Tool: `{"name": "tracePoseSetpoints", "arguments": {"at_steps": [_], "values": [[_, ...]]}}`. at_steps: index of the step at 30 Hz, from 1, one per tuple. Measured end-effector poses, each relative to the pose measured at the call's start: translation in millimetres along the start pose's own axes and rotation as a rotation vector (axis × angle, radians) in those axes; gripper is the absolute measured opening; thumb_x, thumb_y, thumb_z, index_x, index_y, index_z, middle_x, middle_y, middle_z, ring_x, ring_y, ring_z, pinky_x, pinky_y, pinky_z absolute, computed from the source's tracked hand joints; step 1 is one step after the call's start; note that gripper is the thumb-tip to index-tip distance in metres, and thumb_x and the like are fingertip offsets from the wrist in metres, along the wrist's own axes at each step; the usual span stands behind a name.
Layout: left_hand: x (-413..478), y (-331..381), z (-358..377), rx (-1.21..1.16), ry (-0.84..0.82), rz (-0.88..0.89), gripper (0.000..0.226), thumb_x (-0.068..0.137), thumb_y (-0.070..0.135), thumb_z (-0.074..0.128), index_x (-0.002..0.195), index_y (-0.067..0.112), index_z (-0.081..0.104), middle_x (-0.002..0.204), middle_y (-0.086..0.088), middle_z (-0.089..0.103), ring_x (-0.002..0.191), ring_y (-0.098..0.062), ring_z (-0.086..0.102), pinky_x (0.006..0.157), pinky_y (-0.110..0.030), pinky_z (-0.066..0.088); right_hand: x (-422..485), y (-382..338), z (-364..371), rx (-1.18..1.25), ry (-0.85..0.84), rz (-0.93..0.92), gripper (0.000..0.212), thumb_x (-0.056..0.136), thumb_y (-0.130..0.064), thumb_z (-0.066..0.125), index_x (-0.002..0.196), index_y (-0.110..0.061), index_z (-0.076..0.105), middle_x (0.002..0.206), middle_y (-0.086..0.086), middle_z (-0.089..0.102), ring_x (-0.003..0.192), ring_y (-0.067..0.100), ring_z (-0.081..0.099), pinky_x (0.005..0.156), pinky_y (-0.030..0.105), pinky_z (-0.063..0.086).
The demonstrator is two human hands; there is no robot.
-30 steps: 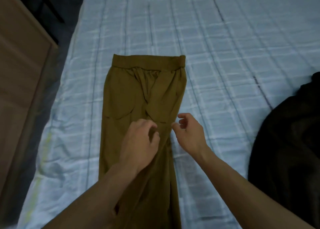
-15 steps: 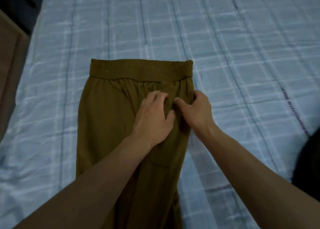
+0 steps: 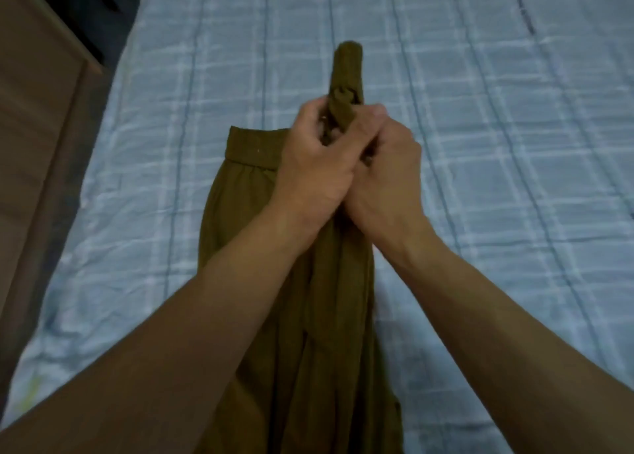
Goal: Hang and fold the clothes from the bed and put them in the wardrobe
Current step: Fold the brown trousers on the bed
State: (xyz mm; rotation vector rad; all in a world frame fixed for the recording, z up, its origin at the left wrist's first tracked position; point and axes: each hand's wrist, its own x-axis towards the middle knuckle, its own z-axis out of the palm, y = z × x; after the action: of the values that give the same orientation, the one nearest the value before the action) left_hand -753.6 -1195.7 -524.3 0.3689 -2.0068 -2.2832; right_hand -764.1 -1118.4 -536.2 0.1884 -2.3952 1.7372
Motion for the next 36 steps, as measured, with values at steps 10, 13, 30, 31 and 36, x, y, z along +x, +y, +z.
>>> {"name": "tracePoseSetpoints", "arguments": {"at_steps": [10, 13, 30, 31, 36], "values": [[39, -43, -165, 0.53, 0.444, -0.467, 0.016, 0.084, 0.014, 0.072, 0.098, 0.008, 0.068, 0.094, -0.005, 0.068, 0.092, -0.025, 0.066, 0.086, -0.035, 0.056, -14, 23, 38, -0.411, -0.464, -0.176, 0.03, 0.094, -0.013, 0.052, 0.122, -0.014, 0.065, 0.122, 0.003, 0.064, 0.114, 0.016, 0.055, 0.102, 0.027, 0.039], [37, -45, -167, 0.632, 0.422, -0.428, 0.043, 0.083, 0.037, 0.075, 0.118, 0.017, 0.062, 0.116, 0.0, 0.063, 0.103, -0.02, 0.061, 0.092, -0.037, 0.052, -7, 49, 27, -0.551, -0.26, 0.083, 0.037, 0.094, -0.027, 0.059, 0.129, -0.015, 0.057, 0.124, 0.006, 0.058, 0.115, 0.022, 0.053, 0.094, 0.024, 0.037], [117, -29, -125, 0.447, 0.13, -0.261, 0.013, 0.085, 0.01, 0.075, 0.093, 0.017, 0.067, 0.096, -0.006, 0.07, 0.085, -0.016, 0.069, 0.076, -0.029, 0.06, 81, 67, 45, -0.205, -0.08, 0.439, 0.011, 0.084, -0.018, 0.073, 0.093, -0.012, 0.07, 0.092, 0.003, 0.073, 0.087, 0.019, 0.07, 0.084, 0.04, 0.059], [123, -32, -124, 0.45, 0.134, -0.232, 0.013, 0.084, 0.01, 0.076, 0.092, 0.017, 0.067, 0.095, -0.008, 0.07, 0.086, -0.018, 0.068, 0.074, -0.03, 0.059, 87, 69, 44, -0.207, -0.095, 0.446, 0.014, 0.084, -0.018, 0.074, 0.096, -0.011, 0.071, 0.093, 0.004, 0.073, 0.085, 0.018, 0.07, 0.082, 0.04, 0.059], [116, -66, -122, 0.923, 0.131, -0.144, 0.031, 0.088, 0.025, 0.072, 0.114, 0.012, 0.059, 0.107, -0.004, 0.059, 0.098, -0.018, 0.056, 0.076, -0.026, 0.041, 73, 87, 40, -0.348, -0.196, 0.46, 0.029, 0.082, -0.027, 0.078, 0.102, -0.01, 0.068, 0.097, 0.003, 0.07, 0.085, 0.016, 0.067, 0.074, 0.029, 0.056]]}}
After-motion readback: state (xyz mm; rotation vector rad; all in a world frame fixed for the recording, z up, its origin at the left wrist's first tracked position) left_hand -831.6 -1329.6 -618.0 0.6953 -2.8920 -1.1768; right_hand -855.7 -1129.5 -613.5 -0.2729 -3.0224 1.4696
